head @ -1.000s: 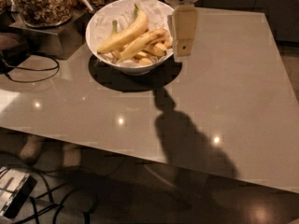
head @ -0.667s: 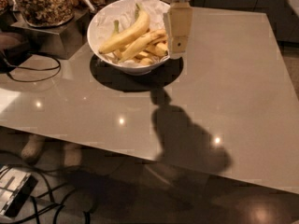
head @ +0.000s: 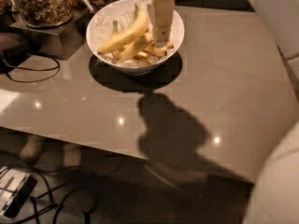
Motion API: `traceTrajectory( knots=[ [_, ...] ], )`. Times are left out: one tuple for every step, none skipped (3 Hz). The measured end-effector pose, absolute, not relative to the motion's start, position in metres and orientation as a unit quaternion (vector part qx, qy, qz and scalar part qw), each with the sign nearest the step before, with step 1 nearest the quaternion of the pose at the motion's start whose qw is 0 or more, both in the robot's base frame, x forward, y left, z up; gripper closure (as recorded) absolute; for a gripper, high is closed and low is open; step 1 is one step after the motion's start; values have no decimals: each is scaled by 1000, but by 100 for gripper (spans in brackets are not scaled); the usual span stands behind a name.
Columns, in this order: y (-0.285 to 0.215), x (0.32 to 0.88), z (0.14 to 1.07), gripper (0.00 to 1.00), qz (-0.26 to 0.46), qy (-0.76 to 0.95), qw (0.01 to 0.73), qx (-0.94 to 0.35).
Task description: Pick banana from white bowl
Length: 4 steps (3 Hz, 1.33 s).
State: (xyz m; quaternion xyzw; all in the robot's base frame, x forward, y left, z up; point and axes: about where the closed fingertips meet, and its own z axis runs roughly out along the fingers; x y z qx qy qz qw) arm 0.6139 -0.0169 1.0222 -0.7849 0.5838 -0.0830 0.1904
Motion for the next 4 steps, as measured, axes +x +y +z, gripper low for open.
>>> traceTrajectory(
  knots=[
    [-2, 624, 1021, 0, -70, 578, 193, -790],
    [8, 631, 1018, 19, -55, 579, 194, -790],
    [16, 638, 1012, 30, -42, 578, 192, -792],
    [18, 647, 1000, 33, -32, 580, 187, -792]
  ],
)
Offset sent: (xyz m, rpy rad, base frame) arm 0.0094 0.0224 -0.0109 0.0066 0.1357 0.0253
